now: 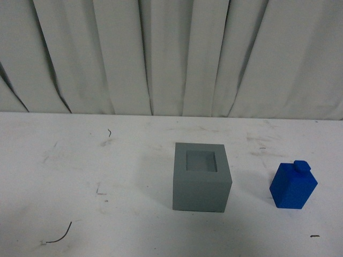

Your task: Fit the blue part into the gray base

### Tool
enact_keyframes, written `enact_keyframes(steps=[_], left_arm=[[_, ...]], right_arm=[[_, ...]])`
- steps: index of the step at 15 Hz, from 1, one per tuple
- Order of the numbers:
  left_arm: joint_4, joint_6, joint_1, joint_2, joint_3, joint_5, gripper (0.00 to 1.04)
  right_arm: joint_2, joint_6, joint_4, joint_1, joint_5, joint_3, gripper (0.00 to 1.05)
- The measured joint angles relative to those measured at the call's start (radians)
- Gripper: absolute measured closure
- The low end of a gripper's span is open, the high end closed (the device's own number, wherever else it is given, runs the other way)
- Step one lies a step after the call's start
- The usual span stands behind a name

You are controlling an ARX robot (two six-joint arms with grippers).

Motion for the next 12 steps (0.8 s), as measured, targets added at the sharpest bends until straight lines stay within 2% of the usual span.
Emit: enact_keyframes(steps=[2,4,6,7,9,12], left_arm=[[0.000,0.000,0.000,0.000,0.000,0.000,0.07],[0.000,0.000,0.000,0.000,0.000,0.000,0.07],[0.000,0.000,0.000,0.000,0.000,0.000,0.07],[0.000,0.000,0.000,0.000,0.000,0.000,0.07],[0.000,0.000,0.000,0.000,0.000,0.000,0.07],[0.000,0.000,0.000,0.000,0.000,0.000,0.07]], right_arm=[[0.257,-0.004,0.323,-0.163,-0.145,0.001,0.06],[0.636,0.009,0.685,-0.322,-0.277,0.064,0.06],[0.983,0.019,0.956,-0.359,-0.299,0.251,0.06],[1.155,0.013,0.994,-0.353,-0.319,0.373,0.06],[1.444,-0.050,0.920,-0.338,-0.365,0.592,0.06],[1.696,-0.295,0.694,-0.284,-0.518,0.918,0.06]])
